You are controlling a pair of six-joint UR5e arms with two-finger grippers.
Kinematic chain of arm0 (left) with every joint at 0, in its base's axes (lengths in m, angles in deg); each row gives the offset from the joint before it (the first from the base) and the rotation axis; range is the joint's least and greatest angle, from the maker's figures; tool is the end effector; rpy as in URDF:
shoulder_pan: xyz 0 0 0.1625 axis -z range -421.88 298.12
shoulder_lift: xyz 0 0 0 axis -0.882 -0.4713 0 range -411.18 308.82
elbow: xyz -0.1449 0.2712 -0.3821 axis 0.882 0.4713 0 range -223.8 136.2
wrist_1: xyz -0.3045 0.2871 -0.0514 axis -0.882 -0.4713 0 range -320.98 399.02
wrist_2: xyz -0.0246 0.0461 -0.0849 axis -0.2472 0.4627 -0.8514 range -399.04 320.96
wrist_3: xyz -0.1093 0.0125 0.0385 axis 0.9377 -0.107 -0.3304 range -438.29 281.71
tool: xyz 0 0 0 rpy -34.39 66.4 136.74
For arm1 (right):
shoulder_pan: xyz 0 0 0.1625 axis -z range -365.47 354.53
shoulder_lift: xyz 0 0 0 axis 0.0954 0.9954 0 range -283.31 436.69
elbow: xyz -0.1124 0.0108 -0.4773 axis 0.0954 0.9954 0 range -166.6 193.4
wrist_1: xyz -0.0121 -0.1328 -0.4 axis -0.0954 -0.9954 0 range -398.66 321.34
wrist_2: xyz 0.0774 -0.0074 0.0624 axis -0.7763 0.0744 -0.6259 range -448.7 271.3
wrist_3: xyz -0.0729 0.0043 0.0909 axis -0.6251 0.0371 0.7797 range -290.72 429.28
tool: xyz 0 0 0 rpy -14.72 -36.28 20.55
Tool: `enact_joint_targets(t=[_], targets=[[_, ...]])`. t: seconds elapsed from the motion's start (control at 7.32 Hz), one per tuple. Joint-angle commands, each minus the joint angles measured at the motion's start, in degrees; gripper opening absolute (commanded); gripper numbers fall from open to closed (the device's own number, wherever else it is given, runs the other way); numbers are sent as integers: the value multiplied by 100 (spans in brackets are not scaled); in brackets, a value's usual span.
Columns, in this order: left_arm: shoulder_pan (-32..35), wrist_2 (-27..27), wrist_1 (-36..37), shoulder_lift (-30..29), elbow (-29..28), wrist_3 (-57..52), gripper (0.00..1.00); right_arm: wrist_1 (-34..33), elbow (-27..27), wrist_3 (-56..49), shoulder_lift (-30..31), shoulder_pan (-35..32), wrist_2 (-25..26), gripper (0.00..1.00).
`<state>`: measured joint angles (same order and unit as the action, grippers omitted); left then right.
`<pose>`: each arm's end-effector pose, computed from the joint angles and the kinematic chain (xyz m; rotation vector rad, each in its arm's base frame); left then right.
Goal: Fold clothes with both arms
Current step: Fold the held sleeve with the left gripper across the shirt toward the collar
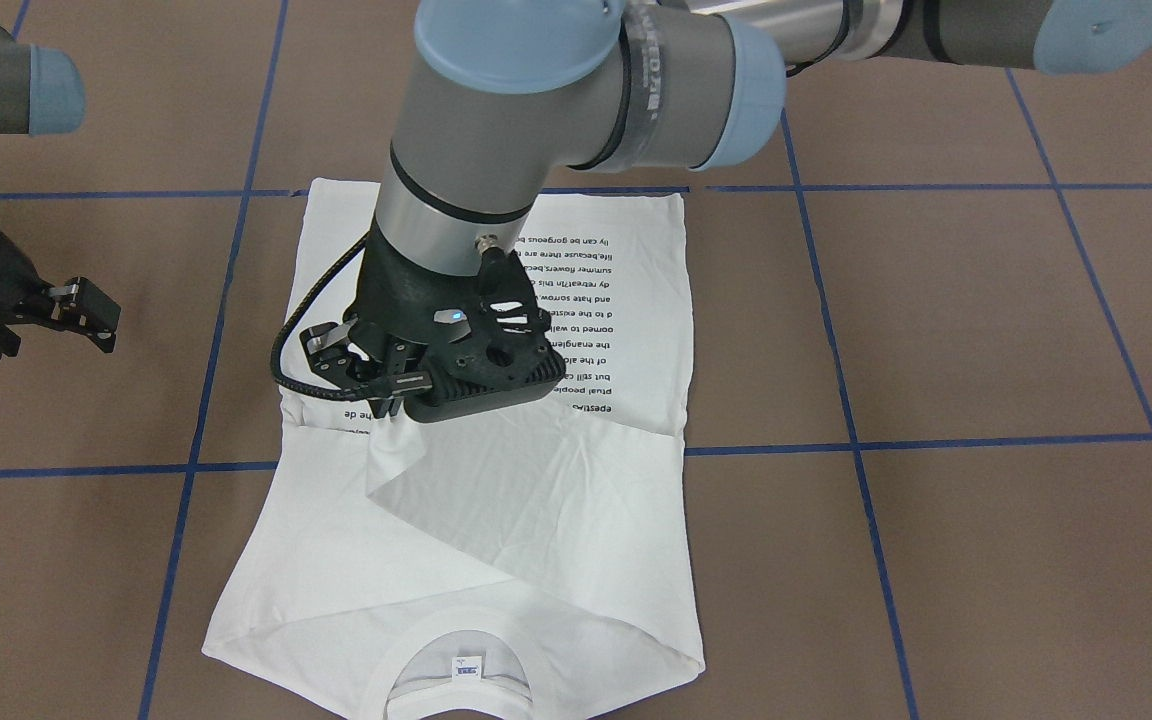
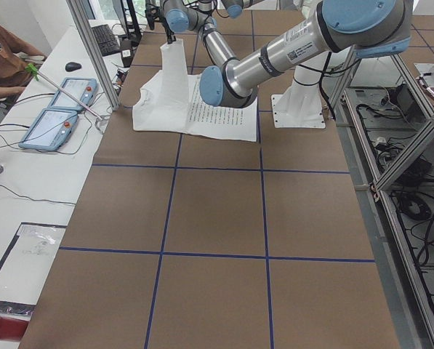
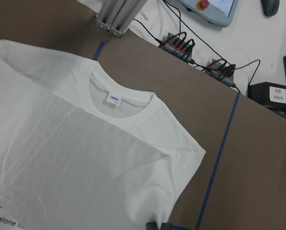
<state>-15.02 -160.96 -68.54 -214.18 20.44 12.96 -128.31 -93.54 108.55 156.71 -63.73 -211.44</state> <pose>0.5444 -0.6858 -0.0359 -0.0307 1.2111 -0.4209 -0.2429 -0.5261 0.5060 0.0512 -0.7245 -0.0104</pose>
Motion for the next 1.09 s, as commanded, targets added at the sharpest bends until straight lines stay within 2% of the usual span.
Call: enact_joint_targets(t=[0.0, 0.27, 0.41, 0.55, 0.68, 0.82, 0.96], targets=[[-124, 123, -397, 154, -253, 104, 0, 0, -2, 73, -47, 7, 5, 100], [-518, 553, -930, 172, -586, 252, 0, 0, 32, 73, -56, 7, 13, 100], [-746, 572, -1020, 164, -588, 245, 0, -9, 33, 73, -65, 7, 5, 100], [-1036, 955, -1117, 172, -614, 271, 0, 0, 33, 73, -65, 7, 5, 100], [-1204, 1437, -1527, 112, -997, 428, 0, 0, 15, 73, -56, 7, -4, 100], [-1301, 1625, -2096, 15, -1514, 507, 0, 0, 15, 82, -65, 7, -4, 100], [-1424, 2018, -2337, -29, -1728, 560, 35, 0, 15, 90, -65, 15, 5, 100]])
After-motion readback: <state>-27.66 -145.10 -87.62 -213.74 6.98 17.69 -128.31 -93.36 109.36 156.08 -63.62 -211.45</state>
